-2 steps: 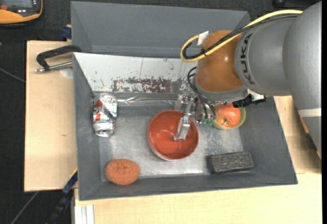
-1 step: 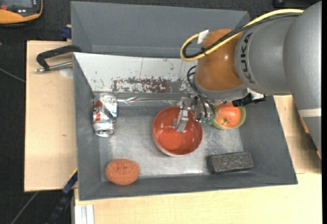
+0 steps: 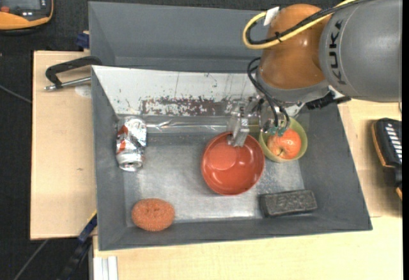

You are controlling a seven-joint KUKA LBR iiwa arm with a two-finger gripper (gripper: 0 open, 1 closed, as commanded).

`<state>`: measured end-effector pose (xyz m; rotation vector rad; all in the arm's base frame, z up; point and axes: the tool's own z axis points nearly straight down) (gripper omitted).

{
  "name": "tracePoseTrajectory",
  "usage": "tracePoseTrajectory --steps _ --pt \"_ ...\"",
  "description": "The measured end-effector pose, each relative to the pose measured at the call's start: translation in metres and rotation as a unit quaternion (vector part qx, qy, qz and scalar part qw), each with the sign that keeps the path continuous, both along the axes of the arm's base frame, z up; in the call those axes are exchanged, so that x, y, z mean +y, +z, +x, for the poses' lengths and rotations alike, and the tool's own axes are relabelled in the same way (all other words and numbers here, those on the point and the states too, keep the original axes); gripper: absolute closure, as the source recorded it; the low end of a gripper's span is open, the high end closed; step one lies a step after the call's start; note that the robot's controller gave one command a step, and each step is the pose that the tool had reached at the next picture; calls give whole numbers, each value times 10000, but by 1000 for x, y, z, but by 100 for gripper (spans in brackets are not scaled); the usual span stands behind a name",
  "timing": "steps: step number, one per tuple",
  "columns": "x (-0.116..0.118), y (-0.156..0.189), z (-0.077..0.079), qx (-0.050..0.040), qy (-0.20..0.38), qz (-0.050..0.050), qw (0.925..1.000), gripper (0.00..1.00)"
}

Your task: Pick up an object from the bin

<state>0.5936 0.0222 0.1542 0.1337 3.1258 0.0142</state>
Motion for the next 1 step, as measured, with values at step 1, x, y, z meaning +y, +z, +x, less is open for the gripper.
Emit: tracePoseTrajectory --steps 1 --pt "39 128 1 -75 161 10 9998 100"
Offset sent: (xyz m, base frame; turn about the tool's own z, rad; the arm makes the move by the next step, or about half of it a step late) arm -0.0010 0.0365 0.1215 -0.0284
